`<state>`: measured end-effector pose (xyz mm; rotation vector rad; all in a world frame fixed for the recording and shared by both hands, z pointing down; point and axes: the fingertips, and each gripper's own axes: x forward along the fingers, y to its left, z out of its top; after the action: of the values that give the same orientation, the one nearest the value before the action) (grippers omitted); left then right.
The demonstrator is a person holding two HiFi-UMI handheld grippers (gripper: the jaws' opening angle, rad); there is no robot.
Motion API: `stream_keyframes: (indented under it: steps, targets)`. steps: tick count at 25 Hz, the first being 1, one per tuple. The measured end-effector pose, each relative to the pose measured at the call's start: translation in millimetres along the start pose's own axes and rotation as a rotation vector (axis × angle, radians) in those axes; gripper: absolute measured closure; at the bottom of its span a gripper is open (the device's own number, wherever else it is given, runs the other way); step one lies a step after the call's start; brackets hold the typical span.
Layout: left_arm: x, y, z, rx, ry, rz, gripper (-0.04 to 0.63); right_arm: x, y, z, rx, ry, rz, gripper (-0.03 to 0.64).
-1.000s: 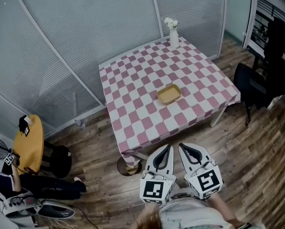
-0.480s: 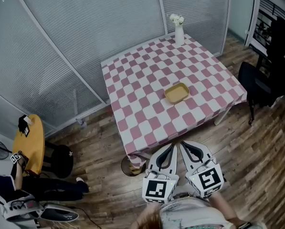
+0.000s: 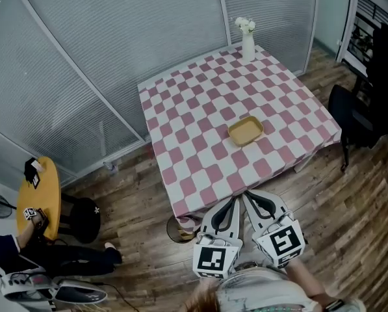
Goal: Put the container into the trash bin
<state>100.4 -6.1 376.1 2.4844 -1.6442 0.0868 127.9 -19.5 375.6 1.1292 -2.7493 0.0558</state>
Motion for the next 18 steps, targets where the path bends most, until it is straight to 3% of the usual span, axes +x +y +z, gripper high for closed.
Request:
stream_keyframes:
  steps: [10, 18]
  targets:
    - [80.7, 56.0, 33.3, 0.031, -0.018, 0.064, 0.589, 79.3, -56.9, 28.7, -0.013, -0.058, 0.056, 0.623]
    - [134.7, 71.9, 43.1, 0.016, -0.022, 0.088, 0.589, 120.5, -96.1, 38.1, -0.013, -0.044, 0.112, 0.623]
